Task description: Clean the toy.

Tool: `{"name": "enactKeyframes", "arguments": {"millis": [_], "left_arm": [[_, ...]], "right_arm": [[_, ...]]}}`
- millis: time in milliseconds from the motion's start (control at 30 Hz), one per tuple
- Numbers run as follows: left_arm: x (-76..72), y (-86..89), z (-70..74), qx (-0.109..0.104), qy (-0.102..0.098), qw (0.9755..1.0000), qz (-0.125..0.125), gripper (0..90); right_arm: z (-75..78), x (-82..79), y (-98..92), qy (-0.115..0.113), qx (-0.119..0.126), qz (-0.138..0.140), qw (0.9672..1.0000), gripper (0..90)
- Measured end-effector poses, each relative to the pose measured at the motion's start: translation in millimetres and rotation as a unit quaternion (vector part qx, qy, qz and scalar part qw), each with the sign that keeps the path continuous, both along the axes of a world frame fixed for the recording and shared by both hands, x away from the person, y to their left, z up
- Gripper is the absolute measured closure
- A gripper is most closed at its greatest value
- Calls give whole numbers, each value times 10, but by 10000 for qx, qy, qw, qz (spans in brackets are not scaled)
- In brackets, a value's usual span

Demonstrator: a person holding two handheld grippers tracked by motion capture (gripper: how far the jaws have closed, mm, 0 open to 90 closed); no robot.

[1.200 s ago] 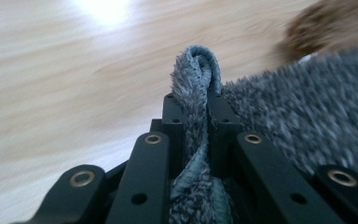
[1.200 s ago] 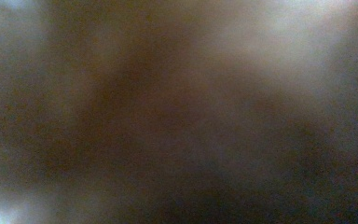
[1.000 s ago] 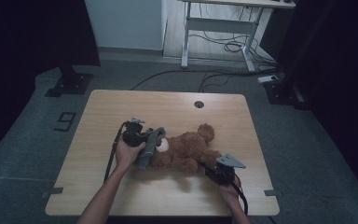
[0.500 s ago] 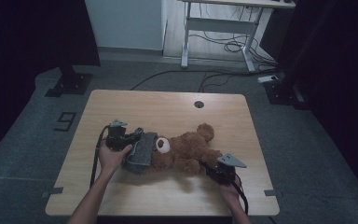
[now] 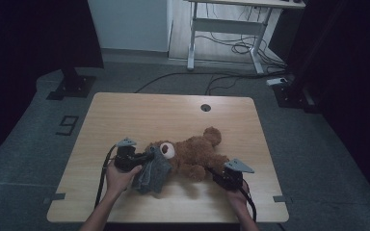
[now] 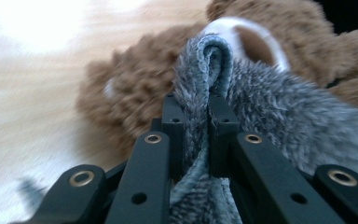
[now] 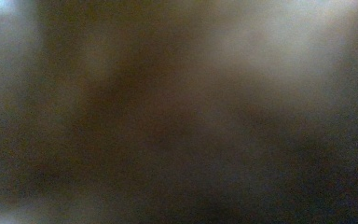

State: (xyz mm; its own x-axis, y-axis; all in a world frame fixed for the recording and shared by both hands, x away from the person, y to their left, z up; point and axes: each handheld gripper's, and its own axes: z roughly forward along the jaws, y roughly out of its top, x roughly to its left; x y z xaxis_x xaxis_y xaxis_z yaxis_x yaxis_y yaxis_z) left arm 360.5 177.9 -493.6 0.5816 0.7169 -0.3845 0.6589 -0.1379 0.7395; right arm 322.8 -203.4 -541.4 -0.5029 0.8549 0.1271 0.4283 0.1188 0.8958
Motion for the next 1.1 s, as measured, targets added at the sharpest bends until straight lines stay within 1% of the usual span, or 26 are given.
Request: {"name": "enactKeyframes", "arguments": {"millis": [33, 133, 167, 233, 300, 333, 433, 500, 600, 667, 733, 833, 867, 967, 1067, 1100], "left_arm": [[0, 26, -31, -15, 44, 10000, 48, 799], [-12, 77, -95, 296, 75, 9994, 175, 800], [-14, 94, -125, 368, 108, 9990, 212, 800], [-14, 122, -194, 533, 223, 9980, 254, 801], [-12, 118, -271, 735, 353, 9964, 226, 801], [-9, 110, -308, 715, 399, 9964, 232, 801], [44, 90, -348, 598, 398, 9970, 277, 796], [147, 87, -340, 591, 432, 9968, 322, 796], [319, 95, -335, 535, 544, 9965, 335, 795], [451, 80, -322, 564, 591, 9961, 336, 795], [557, 62, -311, 577, 621, 9956, 395, 795], [658, 52, -303, 562, 610, 9955, 460, 797], [686, 59, -302, 523, 616, 9955, 497, 796], [687, 102, -288, 522, 584, 9954, 557, 795], [605, 163, -264, 588, 444, 9954, 609, 794], [580, 175, -259, 607, 407, 9954, 620, 794]], "right_arm": [[0, -1, 4, 4, -8, 4, 10000, 621], [-3, -1, 12, 3, -3, -1, 10000, 621], [-3, -3, 13, 3, -7, -6, 10000, 621], [-3, -7, 12, 20, -19, -9, 10000, 623], [-9, -7, 11, 29, -6, -16, 10000, 624], [-13, -8, 7, 45, -10, -10, 10000, 624], [-21, -2, 4, 68, 9, 4, 10000, 625], [-21, 8, 8, 85, -16, 32, 10000, 629], [-21, 34, 18, 129, -33, 111, 9999, 630], [-21, 54, 23, 139, -44, 127, 9998, 630], [-18, 87, 39, 167, -16, 107, 9998, 630], [1, 146, 55, 164, -14, 61, 9998, 629], [6, 172, 55, 165, -8, 44, 9999, 629], [5, 242, 41, 175, 30, 3, 9998, 623], [-11, 257, 24, 168, 41, -35, 9998, 580], [-10, 250, 16, 151, 57, -44, 9999, 548]]}}
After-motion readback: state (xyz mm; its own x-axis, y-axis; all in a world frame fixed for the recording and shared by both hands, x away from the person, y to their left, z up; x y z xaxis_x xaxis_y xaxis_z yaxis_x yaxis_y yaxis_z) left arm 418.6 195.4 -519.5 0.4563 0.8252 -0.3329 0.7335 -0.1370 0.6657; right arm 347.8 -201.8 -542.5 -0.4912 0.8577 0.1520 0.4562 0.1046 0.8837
